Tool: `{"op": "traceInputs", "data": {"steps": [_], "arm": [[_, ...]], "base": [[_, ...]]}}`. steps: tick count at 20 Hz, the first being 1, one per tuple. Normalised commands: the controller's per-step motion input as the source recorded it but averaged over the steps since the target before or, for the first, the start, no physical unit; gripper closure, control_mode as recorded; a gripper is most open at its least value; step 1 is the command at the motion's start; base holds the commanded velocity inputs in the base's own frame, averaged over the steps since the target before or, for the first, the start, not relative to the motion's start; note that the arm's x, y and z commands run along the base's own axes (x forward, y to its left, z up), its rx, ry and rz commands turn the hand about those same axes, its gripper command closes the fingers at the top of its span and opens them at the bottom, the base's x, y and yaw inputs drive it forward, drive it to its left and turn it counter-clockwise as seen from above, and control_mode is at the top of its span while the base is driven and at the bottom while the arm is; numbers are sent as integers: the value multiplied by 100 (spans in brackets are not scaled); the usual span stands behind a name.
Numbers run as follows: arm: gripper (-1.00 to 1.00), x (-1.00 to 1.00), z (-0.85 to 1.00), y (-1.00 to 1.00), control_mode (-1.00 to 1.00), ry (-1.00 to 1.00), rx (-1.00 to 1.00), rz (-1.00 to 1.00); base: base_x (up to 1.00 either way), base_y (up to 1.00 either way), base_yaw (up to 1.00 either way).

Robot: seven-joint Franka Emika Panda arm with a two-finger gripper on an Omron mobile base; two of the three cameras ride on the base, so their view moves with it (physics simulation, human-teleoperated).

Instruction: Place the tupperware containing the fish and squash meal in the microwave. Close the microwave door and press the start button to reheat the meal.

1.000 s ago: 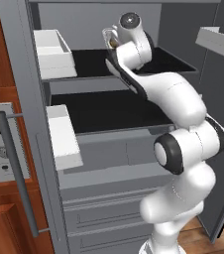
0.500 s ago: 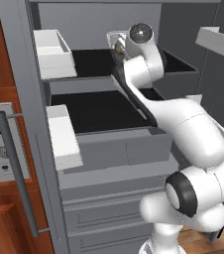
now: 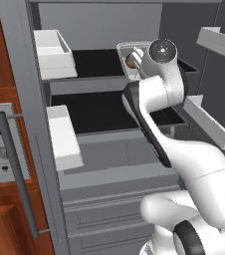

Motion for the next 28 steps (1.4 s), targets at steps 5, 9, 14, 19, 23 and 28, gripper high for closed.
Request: {"op": "traceInputs", "data": {"steps": [5,9,14,19,23,28], "arm": [[100,-92,-9,-17,-100,9,0,0],[100,-62,-7,-5,-100,8,0,0],[100,-34,-1,-6,-100,5,0,0],[100,-8,0,0,100,2,0,0],[100,0,0,0,100,0,0,0],[100,0,0,0,100,0,0,0]], "base": [[0,0,0],[0,0,0],[0,0,0],[-27,0,2],[-87,0,12],[-99,0,22]]}}
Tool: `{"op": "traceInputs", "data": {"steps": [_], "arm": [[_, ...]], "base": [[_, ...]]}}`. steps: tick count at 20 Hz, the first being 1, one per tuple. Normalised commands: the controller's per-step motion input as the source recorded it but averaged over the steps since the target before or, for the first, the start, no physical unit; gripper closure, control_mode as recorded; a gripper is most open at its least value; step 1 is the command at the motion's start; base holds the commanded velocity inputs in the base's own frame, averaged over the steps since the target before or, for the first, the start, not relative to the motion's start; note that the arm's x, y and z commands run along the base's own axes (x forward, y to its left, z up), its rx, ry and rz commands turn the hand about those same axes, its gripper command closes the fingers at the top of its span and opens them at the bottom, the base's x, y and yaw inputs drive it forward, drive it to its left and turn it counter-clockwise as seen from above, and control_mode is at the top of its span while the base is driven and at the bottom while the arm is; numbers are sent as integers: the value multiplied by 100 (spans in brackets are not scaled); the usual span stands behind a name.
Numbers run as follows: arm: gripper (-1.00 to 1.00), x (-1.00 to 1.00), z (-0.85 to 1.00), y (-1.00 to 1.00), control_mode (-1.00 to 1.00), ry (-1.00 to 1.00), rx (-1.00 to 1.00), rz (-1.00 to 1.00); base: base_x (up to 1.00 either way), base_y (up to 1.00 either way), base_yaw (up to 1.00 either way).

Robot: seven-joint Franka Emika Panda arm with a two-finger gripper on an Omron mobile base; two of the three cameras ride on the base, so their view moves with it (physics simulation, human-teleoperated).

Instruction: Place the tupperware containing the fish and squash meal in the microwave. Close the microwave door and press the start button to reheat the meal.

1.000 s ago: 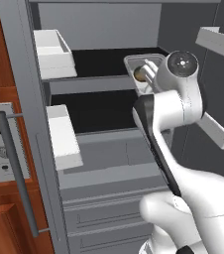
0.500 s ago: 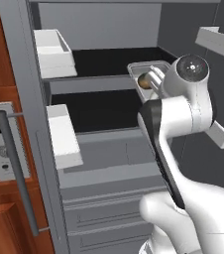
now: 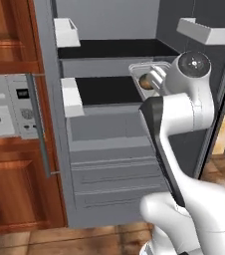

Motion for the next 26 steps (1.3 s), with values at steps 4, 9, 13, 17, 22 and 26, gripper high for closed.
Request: {"op": "traceInputs", "data": {"steps": [4,9,13,17,22,26], "arm": [[100,0,0,0,100,0,0,0],[100,0,0,0,100,0,0,0],[100,0,0,0,100,0,0,0],[100,0,0,0,100,0,0,0],[100,0,0,0,100,0,0,0],[100,0,0,0,100,0,0,0]], "base": [[-69,5,36],[-20,27,50],[0,40,52],[-8,51,51],[-12,58,46],[20,34,17]]}}
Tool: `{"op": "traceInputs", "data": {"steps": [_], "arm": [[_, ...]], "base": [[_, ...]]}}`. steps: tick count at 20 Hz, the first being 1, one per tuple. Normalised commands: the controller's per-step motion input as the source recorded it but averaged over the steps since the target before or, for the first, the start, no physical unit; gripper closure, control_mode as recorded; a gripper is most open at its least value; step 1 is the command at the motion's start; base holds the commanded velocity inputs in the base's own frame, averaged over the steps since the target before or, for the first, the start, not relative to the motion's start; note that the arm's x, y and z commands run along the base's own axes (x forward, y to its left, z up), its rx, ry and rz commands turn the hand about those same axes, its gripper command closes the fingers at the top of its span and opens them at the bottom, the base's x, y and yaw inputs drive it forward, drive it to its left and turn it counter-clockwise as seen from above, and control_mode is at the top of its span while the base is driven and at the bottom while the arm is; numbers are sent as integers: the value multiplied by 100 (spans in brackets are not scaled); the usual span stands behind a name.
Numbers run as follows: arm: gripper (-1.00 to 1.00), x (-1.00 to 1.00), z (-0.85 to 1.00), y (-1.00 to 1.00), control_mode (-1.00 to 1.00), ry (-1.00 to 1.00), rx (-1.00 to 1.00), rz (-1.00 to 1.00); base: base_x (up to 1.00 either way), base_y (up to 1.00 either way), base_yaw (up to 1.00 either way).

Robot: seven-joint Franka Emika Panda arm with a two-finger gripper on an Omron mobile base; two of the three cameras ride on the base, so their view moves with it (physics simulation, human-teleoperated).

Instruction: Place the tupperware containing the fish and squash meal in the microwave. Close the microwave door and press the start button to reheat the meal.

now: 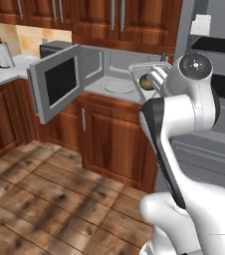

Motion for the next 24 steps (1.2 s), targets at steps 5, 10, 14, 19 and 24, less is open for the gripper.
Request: {"op": "traceInputs", "data": {"steps": [5,10,14,19,24], "arm": [[100,0,0,0,100,0,0,0],[100,0,0,0,100,0,0,0],[100,0,0,0,100,0,0,0],[100,0,0,0,100,0,0,0],[100,0,0,0,100,0,0,0]], "base": [[55,10,0],[70,20,-10],[70,27,-19],[44,19,-34],[26,14,-43]]}}
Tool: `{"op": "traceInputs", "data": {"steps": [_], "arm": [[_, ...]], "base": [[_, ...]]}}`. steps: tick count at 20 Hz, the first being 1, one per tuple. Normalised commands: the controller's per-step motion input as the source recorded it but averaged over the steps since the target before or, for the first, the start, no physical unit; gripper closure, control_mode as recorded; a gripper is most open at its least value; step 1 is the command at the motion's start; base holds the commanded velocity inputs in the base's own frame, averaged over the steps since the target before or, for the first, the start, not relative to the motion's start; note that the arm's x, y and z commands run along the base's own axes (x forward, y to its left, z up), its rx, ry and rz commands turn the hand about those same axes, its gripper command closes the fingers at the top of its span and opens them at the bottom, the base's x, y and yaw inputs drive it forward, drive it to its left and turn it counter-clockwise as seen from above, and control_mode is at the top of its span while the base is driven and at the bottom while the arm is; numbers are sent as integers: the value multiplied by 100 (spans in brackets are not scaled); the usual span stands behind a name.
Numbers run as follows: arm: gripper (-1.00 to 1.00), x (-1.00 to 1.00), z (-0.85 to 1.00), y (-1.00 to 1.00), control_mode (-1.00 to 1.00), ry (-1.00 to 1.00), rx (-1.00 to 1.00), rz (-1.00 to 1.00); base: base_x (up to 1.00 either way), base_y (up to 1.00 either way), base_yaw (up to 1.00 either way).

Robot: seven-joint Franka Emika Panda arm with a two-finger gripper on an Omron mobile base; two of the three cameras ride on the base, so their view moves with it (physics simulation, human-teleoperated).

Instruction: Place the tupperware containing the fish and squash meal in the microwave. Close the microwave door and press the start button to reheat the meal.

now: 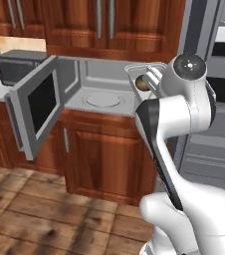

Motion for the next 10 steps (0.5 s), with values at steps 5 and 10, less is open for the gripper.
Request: {"op": "traceInputs", "data": {"steps": [5,10], "arm": [[100,0,0,0,100,0,0,0],[100,0,0,0,100,0,0,0]], "base": [[28,37,-41],[41,59,-19]]}}
